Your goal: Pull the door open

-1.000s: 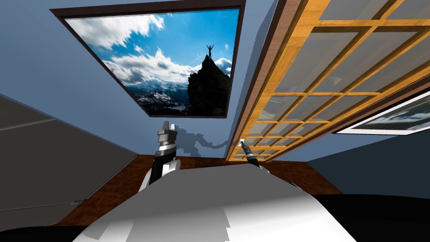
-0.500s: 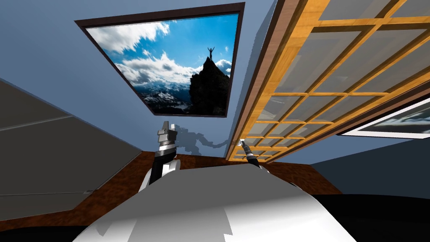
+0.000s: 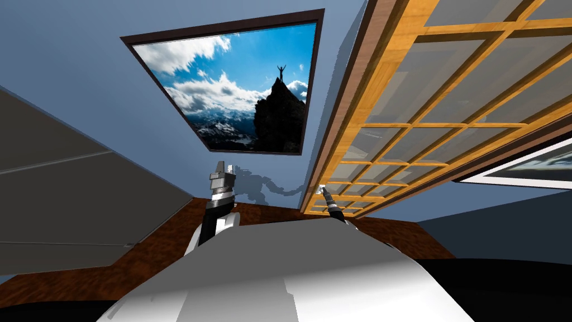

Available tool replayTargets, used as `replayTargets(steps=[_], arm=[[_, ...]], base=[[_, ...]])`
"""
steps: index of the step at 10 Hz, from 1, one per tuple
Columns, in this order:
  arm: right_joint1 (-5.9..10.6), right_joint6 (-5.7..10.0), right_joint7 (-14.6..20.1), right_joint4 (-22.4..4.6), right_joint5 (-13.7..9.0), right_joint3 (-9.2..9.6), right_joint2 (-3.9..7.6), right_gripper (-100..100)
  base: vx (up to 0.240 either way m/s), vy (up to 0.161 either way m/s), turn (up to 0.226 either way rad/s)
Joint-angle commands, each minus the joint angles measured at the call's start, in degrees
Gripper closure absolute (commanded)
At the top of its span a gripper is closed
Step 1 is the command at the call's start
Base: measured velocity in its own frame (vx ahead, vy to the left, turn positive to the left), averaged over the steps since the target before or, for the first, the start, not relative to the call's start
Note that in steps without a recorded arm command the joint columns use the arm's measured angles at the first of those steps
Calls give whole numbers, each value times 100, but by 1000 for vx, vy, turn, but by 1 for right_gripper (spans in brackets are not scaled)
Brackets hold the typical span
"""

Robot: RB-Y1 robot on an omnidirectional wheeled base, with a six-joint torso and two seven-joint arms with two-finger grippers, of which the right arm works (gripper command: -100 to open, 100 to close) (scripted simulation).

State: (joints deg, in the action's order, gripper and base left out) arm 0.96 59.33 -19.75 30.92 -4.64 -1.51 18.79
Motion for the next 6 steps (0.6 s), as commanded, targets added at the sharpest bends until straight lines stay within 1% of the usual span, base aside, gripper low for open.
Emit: replayTargets(steps=[1, 2, 3, 4, 5, 6], arm=[[15, -10, 286, -35, -66, 40, -34, 100], [15, -10, 314, -35, -66, 40, -34, 100], [18, -28, 546, -23, -134, 55, -38, 100], [20, -47, 688, -12, -203, 71, -42, 100], [20, -47, 784, -12, -203, 71, -42, 100], [22, -65, 982, 0, -272, 87, -46, 100]], base=[[-33, -13, 65], [-24, -13, 26], [-29, -18, 55], [-51, -21, 103], [-37, -20, 36], [-34, -20, 55]])
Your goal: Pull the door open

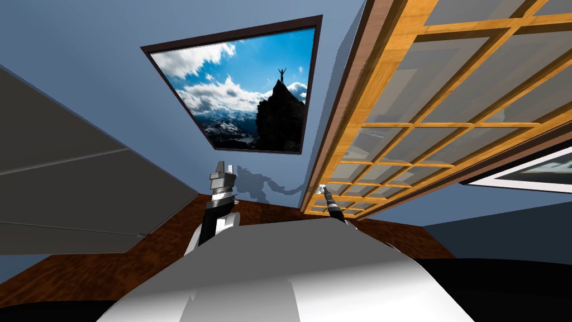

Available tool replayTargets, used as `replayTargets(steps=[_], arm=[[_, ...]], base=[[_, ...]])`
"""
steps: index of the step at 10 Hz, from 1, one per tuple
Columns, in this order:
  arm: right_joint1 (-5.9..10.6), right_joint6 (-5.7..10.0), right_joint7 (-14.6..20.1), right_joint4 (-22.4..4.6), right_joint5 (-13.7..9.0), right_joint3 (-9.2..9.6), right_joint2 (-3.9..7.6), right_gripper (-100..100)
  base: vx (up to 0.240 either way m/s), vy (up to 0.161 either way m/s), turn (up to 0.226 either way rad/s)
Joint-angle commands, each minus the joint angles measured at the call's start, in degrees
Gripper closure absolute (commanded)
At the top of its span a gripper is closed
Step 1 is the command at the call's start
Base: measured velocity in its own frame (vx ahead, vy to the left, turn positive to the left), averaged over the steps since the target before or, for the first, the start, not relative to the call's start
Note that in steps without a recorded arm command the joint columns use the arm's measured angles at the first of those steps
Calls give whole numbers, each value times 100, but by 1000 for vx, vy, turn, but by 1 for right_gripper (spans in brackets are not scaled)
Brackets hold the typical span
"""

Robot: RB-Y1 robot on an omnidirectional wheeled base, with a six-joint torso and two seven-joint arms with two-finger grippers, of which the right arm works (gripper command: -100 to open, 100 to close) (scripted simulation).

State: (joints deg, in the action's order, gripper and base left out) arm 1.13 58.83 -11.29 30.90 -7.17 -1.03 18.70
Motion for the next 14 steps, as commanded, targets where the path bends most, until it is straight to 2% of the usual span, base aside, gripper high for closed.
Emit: replayTargets(steps=[1, 5, 6, 11, 14], arm=[[5, -15, 174, 2, -20, 38, -38, 100], [12, -71, 851, 37, -227, 86, -50, 100], [12, -71, 880, 37, -227, 86, -50, 100], [21, -147, 1721, 85, -511, 150, -67, 100], [24, -166, 2067, 97, -582, 166, -72, 100]], base=[[-27, -20, 27], [-38, -20, 64], [-28, -14, 27], [-43, -19, 72], [-34, -18, 33]])
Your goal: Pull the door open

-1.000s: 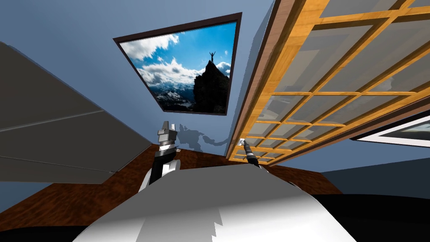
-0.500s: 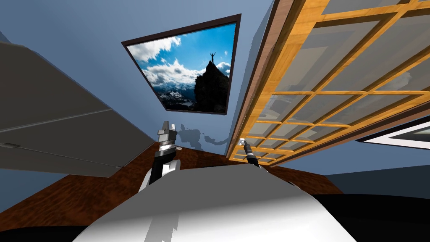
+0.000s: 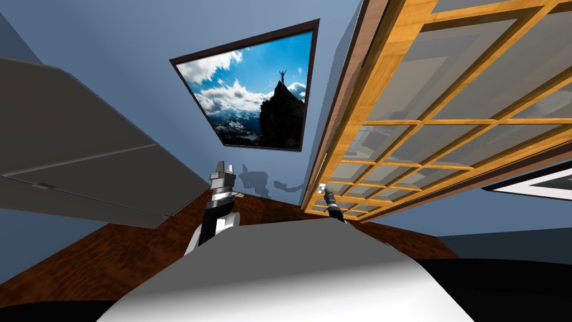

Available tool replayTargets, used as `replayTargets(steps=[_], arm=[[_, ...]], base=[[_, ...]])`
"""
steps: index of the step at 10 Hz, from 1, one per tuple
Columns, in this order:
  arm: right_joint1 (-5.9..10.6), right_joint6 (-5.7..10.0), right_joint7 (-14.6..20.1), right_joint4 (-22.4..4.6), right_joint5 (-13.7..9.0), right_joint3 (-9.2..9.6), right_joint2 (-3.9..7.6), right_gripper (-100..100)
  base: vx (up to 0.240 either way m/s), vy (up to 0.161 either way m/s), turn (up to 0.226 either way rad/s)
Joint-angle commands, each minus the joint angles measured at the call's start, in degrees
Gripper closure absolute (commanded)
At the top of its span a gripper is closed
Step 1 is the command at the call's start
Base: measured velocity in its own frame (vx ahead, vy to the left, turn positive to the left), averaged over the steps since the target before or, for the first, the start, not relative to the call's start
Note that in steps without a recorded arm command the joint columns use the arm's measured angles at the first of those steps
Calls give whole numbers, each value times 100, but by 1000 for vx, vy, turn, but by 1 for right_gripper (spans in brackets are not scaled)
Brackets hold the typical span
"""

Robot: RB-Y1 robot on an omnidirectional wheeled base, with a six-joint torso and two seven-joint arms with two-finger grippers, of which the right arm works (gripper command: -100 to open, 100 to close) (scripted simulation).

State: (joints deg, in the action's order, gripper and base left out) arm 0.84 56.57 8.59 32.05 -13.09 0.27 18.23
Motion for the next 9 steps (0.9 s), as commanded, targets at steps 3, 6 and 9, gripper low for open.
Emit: replayTargets(steps=[3, 6, 9], arm=[[27, -46, 512, 42, -197, 59, -56, -100], [45, -76, 856, 68, -322, 97, -92, -100], [65, -110, 1273, 100, -470, 141, -134, -100]], base=[[-50, -10, 32], [-67, 8, 45], [-39, -5, 30]])
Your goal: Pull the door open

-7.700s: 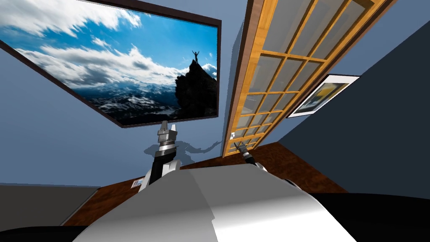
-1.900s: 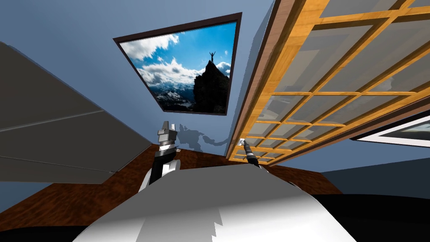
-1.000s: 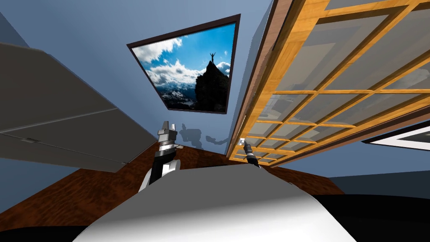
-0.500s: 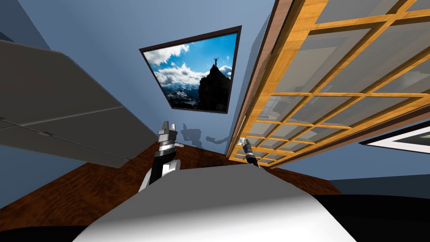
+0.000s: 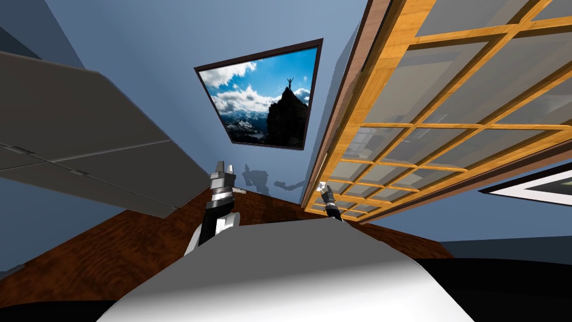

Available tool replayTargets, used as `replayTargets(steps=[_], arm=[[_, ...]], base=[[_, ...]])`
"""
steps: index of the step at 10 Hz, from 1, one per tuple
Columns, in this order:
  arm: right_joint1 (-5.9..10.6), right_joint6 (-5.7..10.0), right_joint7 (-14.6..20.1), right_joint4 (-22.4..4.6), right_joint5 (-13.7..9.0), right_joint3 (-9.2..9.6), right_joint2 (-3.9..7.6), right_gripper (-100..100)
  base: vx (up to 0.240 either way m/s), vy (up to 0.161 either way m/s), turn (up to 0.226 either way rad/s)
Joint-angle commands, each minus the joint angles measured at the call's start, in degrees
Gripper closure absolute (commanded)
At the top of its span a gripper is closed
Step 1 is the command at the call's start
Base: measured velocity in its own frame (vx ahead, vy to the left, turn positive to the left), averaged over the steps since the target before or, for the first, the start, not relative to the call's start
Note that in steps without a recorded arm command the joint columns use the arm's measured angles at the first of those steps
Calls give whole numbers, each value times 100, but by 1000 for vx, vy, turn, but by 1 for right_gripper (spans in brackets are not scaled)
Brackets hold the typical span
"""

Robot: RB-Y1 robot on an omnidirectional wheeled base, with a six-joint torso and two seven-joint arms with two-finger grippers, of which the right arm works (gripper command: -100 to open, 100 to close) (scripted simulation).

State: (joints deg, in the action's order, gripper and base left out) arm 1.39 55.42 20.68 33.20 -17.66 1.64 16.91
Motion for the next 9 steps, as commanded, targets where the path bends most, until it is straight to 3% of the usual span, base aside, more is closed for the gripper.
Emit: replayTargets(steps=[1, 9], arm=[[21, -14, 286, 3, -96, 29, -26, -100], [85, -122, 1427, 102, -559, 168, -157, -100]], base=[[-43, -11, 35], [-51, -10, 36]])
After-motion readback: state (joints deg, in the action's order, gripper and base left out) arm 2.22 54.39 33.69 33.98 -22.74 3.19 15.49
